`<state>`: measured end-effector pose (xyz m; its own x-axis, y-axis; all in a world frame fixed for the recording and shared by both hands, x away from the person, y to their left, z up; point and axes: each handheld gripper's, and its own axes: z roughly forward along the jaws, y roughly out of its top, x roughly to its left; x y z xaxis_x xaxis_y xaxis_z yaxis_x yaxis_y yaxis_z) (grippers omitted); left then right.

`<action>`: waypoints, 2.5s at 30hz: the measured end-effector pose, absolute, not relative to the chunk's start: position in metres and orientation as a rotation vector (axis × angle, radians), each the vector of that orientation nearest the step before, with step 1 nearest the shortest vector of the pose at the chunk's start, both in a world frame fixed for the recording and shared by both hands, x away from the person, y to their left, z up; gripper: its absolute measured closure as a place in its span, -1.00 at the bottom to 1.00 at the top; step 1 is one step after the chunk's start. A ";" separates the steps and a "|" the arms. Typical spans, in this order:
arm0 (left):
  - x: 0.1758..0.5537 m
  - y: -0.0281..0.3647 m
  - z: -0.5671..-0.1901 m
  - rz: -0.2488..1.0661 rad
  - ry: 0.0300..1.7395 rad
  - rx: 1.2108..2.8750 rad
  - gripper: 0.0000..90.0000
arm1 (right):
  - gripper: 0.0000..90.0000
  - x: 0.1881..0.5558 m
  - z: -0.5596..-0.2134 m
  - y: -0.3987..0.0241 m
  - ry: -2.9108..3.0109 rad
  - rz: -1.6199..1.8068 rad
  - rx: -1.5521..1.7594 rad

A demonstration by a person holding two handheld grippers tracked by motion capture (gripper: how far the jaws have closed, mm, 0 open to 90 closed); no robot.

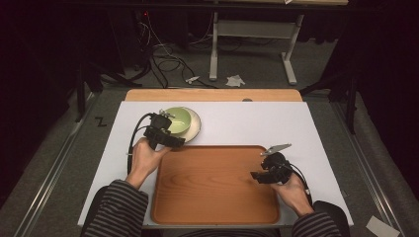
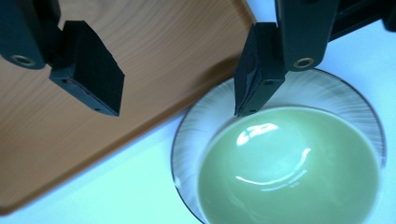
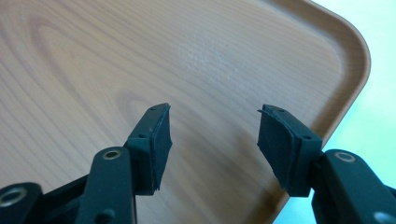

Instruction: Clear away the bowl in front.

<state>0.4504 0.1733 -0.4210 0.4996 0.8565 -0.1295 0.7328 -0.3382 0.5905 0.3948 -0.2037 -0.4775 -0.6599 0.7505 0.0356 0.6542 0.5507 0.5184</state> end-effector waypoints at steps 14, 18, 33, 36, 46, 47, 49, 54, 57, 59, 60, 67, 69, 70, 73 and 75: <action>0.470 0.195 -0.416 0.286 1.383 2.086 -0.28 | 0.01 0.394 -0.474 -0.204 2.573 0.761 1.172; 0.476 0.198 -0.417 0.265 1.412 2.078 -0.29 | 0.01 0.393 -0.474 -0.204 2.574 0.778 1.164; 0.499 0.221 -0.422 0.251 1.523 2.017 -0.26 | 0.02 0.392 -0.473 -0.205 2.569 0.792 1.156; 0.508 0.220 -0.426 0.259 1.532 2.031 -0.28 | 0.01 0.393 -0.474 -0.204 2.574 0.785 1.174; 0.526 0.228 -0.441 0.202 1.601 2.027 -0.25 | -0.01 0.392 -0.474 -0.205 2.566 0.766 1.153; 0.527 0.228 -0.443 0.194 1.608 2.026 -0.22 | -0.01 0.392 -0.473 -0.205 2.565 0.764 1.156; 0.529 0.229 -0.445 0.182 1.617 2.028 -0.19 | -0.01 0.392 -0.473 -0.206 2.567 0.767 1.165; 0.535 0.232 -0.454 0.140 1.631 2.005 -0.12 | -0.01 0.394 -0.473 -0.207 2.560 0.782 1.171; 0.538 0.233 -0.459 0.123 1.638 2.005 -0.10 | -0.01 0.394 -0.473 -0.208 2.556 0.784 1.169; 0.540 0.232 -0.463 0.105 1.641 2.005 -0.09 | -0.01 0.393 -0.472 -0.208 2.549 0.795 1.161; 0.540 0.230 -0.464 0.101 1.644 2.015 -0.08 | -0.02 0.393 -0.472 -0.207 2.544 0.801 1.157; 0.544 0.227 -0.470 0.083 1.651 2.024 0.11 | -0.03 0.392 -0.473 -0.205 2.560 0.787 1.144; 0.545 0.227 -0.471 0.069 1.653 2.022 0.23 | -0.04 0.392 -0.473 -0.206 2.560 0.785 1.142; 0.545 0.227 -0.471 0.071 1.660 2.025 0.27 | -0.03 0.392 -0.473 -0.206 2.558 0.782 1.139; 0.546 0.226 -0.472 0.064 1.665 2.037 0.39 | -0.04 0.391 -0.473 -0.204 2.559 0.783 1.142; 0.546 0.224 -0.473 0.069 1.672 2.044 0.41 | -0.04 0.391 -0.473 -0.204 2.570 0.772 1.128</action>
<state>0.5465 0.2244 -0.4731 0.2463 0.9323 -0.2649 0.9071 -0.1254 0.4018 0.3915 -0.2040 -0.4731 -0.6772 0.7358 0.0011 0.6147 0.5649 0.5504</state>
